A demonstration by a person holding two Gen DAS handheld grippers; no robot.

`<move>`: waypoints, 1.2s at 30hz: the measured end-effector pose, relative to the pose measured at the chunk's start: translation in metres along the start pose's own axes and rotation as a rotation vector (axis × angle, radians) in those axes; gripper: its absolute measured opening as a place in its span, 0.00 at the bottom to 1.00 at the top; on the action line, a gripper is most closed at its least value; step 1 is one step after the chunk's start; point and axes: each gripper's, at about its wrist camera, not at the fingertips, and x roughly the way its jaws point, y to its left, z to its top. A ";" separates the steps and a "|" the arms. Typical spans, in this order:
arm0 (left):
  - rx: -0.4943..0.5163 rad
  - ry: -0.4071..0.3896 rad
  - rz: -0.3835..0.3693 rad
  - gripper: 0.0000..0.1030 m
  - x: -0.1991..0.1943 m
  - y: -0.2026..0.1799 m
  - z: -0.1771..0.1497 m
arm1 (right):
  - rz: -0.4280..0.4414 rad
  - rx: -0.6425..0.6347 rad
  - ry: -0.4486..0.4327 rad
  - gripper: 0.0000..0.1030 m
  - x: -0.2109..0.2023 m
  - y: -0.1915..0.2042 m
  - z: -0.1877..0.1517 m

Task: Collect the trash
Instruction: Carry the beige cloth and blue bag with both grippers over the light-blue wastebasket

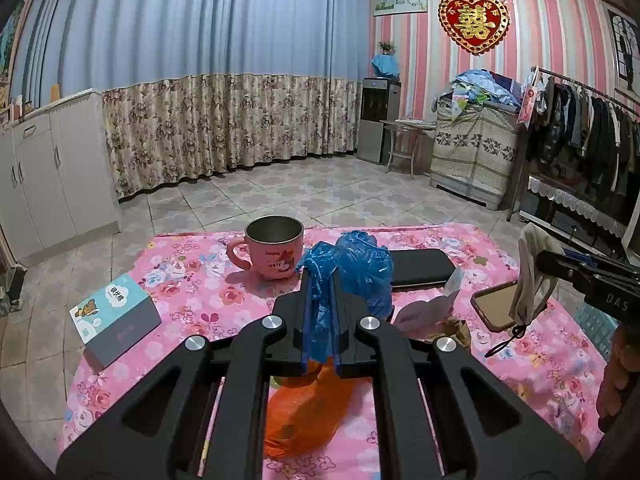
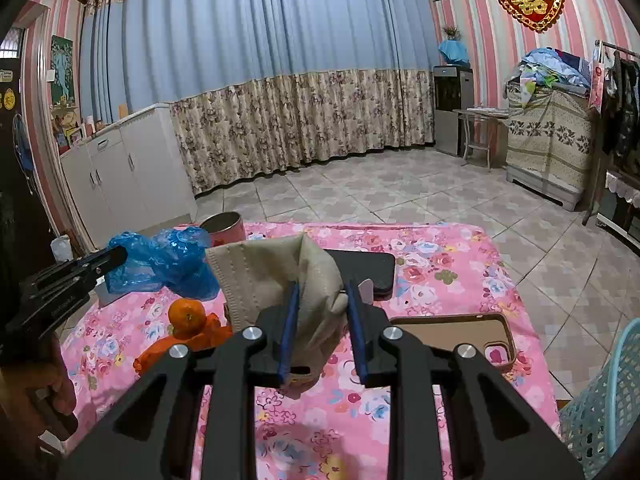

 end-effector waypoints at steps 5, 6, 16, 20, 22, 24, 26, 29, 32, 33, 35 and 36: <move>-0.019 0.001 -0.014 0.06 -0.004 -0.006 0.005 | -0.029 0.006 -0.020 0.23 -0.004 -0.009 0.003; -0.014 -0.001 -0.017 0.06 -0.005 -0.011 0.007 | -0.044 0.005 -0.027 0.23 -0.007 -0.013 0.005; 0.072 -0.006 -0.136 0.06 0.004 -0.110 0.029 | -0.242 0.109 -0.124 0.23 -0.078 -0.116 0.017; 0.126 -0.013 -0.243 0.06 0.006 -0.187 0.039 | -0.429 0.136 -0.143 0.23 -0.122 -0.171 0.012; 0.139 -0.009 -0.292 0.06 0.008 -0.221 0.041 | -0.545 0.143 -0.135 0.23 -0.149 -0.201 0.008; 0.136 0.010 -0.370 0.06 0.012 -0.260 0.042 | -0.626 0.161 -0.108 0.26 -0.170 -0.226 0.001; 0.164 0.018 -0.428 0.06 0.011 -0.302 0.038 | -0.681 0.195 -0.085 0.26 -0.185 -0.251 -0.009; 0.205 0.042 -0.502 0.06 0.013 -0.359 0.025 | -0.717 0.276 -0.069 0.26 -0.202 -0.283 -0.024; 0.226 0.091 -0.567 0.06 0.019 -0.406 0.010 | -0.733 0.326 -0.054 0.26 -0.207 -0.305 -0.034; 0.233 0.105 -0.583 0.06 0.019 -0.418 0.006 | -0.738 0.334 -0.052 0.26 -0.208 -0.309 -0.034; 0.264 0.125 -0.605 0.06 0.022 -0.444 -0.004 | -0.743 0.360 -0.056 0.26 -0.211 -0.320 -0.038; 0.274 0.133 -0.609 0.06 0.023 -0.450 -0.008 | -0.741 0.367 -0.060 0.26 -0.211 -0.322 -0.040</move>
